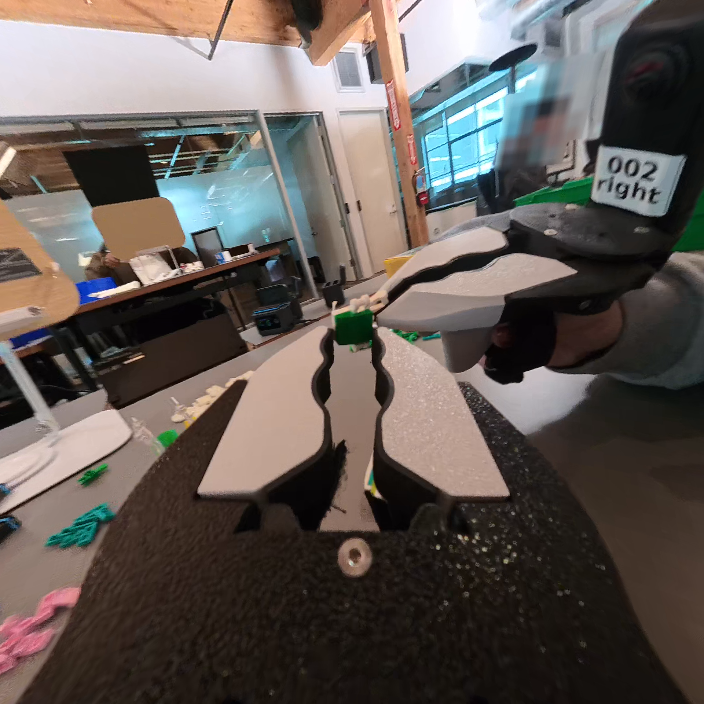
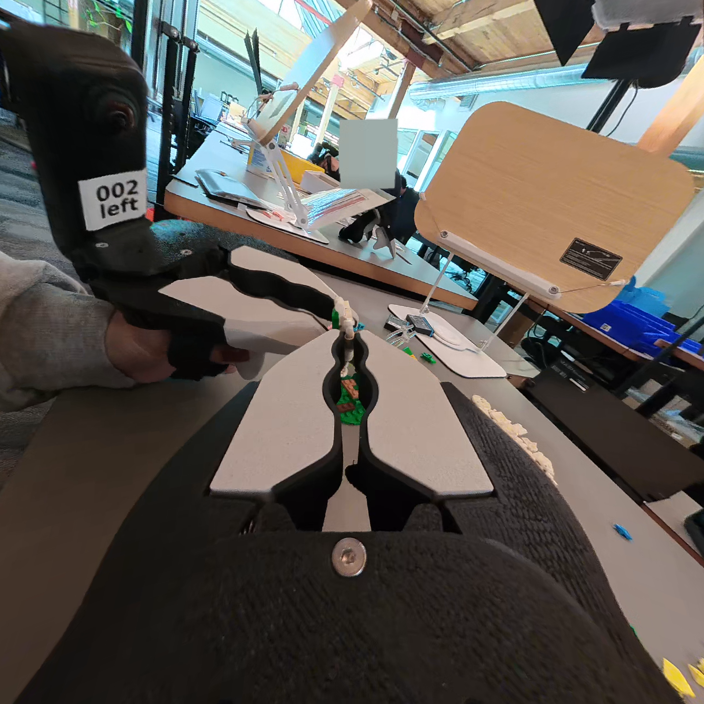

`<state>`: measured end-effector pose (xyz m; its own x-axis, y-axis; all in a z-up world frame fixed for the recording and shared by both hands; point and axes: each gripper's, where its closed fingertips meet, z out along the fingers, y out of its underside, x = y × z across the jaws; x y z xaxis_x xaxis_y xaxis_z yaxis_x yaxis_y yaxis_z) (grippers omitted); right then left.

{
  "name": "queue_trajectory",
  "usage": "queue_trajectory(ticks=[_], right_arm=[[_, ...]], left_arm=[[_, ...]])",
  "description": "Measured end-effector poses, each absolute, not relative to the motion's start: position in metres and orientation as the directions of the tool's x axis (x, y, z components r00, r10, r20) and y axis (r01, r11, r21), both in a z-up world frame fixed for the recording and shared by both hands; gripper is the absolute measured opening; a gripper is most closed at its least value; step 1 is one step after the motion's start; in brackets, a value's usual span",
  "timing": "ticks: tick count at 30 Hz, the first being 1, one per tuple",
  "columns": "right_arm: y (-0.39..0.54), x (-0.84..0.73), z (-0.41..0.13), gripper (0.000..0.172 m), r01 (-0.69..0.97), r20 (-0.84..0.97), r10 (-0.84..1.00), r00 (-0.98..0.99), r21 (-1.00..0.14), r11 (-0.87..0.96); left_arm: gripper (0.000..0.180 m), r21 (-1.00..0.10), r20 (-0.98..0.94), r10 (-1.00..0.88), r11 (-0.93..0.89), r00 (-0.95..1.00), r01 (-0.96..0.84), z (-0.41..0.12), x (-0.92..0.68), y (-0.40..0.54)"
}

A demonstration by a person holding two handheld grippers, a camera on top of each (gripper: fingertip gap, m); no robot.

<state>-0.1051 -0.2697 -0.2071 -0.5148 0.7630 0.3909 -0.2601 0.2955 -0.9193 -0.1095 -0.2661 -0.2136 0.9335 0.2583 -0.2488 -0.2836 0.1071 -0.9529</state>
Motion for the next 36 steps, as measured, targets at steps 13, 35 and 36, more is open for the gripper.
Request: queue_trajectory(ticks=[13,35,36], right_arm=[[-0.268,-0.104,-0.217,0.002,-0.228,0.395,0.712,-0.58,-0.918,0.324],[-0.273,-0.095,-0.207,0.003,0.159,-0.257,0.547,-0.797,-0.962,-0.22],[-0.27,-0.096,-0.206,0.003,0.174,-0.286,0.538,-0.793,-0.953,-0.25]], left_arm=[[0.017,-0.944,-0.291,0.256,0.082,0.922,-0.321,-0.217,-0.109,-0.265],[0.015,-0.945,0.137,-0.087,0.286,0.987,0.156,-0.2,-0.098,-0.272],[0.004,-0.914,0.163,-0.148,0.35,0.975,0.206,-0.192,-0.096,-0.28]])
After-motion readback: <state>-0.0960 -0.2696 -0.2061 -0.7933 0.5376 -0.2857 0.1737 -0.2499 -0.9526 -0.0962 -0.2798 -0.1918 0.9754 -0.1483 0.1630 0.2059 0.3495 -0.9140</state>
